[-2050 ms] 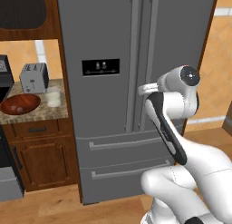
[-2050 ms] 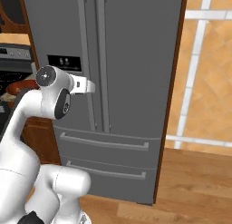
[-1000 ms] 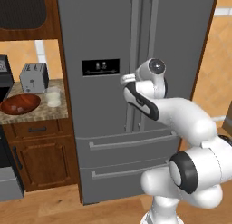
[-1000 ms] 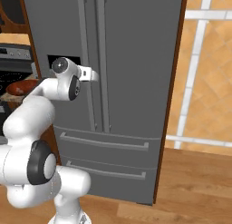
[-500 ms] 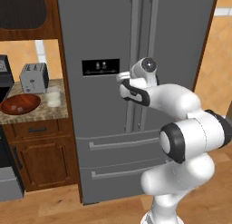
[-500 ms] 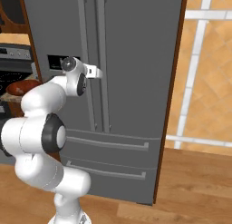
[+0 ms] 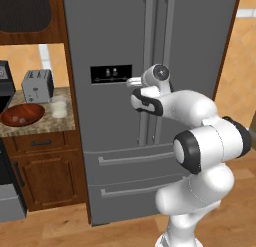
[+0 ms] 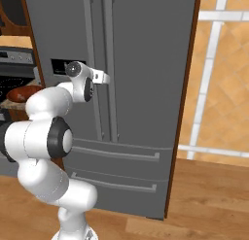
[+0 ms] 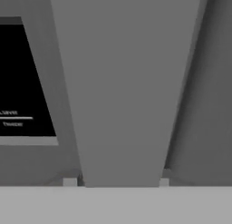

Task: Grab a lemon wedge from the fridge and one ice cube from the ice bowl, and put them in the glass of lemonade.

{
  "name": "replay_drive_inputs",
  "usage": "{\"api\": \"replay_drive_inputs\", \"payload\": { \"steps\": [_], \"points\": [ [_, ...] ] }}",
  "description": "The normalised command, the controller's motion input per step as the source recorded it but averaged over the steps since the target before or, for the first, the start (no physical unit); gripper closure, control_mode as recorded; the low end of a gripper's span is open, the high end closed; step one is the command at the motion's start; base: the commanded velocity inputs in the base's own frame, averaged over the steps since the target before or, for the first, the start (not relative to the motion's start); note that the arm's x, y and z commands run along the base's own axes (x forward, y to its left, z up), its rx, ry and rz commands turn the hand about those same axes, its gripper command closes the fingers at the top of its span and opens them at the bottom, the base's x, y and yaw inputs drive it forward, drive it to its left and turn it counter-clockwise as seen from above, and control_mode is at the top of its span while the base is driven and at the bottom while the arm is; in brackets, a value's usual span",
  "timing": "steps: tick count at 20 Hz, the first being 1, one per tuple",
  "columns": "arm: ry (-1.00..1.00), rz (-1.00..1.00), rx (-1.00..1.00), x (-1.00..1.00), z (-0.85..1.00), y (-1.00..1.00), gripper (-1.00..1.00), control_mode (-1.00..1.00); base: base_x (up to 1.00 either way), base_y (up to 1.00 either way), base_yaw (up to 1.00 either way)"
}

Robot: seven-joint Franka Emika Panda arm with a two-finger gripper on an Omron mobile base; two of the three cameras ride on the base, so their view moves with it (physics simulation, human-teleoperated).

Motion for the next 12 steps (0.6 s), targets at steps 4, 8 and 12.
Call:
{"api": "replay_drive_inputs", "payload": {
  "steps": [4,8,12],
  "points": [
    [0.0,0.0,0.0,0.0,0.0,0.0,1.0,-1.0,0.0,0.0,0.0],
    [-0.08,0.03,0.0,-0.31,0.19,0.14,1.0,-1.0,0.0,0.0,0.0],
    [-0.1,0.06,-0.01,-0.74,0.73,0.35,1.0,-1.0,0.0,0.0,0.0]
  ]
}}
